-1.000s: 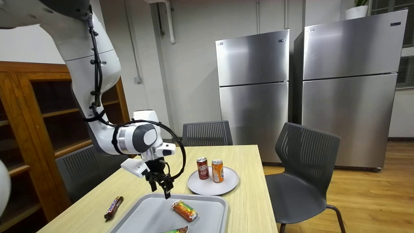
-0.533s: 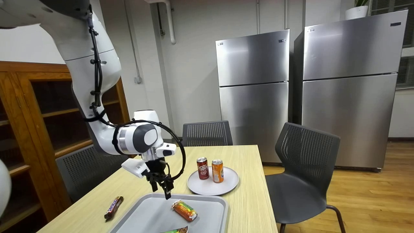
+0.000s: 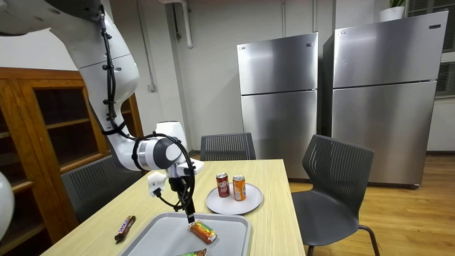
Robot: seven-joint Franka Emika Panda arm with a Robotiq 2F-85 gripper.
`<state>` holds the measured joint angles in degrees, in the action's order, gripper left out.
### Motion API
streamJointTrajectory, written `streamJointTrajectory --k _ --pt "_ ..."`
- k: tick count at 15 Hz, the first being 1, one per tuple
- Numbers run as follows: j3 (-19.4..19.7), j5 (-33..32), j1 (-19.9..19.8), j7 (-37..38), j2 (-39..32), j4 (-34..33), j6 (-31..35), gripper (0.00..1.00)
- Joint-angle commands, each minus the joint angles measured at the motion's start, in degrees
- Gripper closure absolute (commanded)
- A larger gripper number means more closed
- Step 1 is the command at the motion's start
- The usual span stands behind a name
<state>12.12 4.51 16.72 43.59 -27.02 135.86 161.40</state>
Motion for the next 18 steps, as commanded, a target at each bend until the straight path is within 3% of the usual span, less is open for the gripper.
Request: streamJointTrajectory --k 1,10,18 --pt "1.0 2.4 -0.7 7.7 -1.2 -1.2 -0.7 0.0" --pt "-2.3 13.1 -6.2 20.8 -8.2 -6.0 -0.1 0.0" --pt "-5.1 16.6 -8.8 24.5 -12.3 -10.4 0.0 0.0"
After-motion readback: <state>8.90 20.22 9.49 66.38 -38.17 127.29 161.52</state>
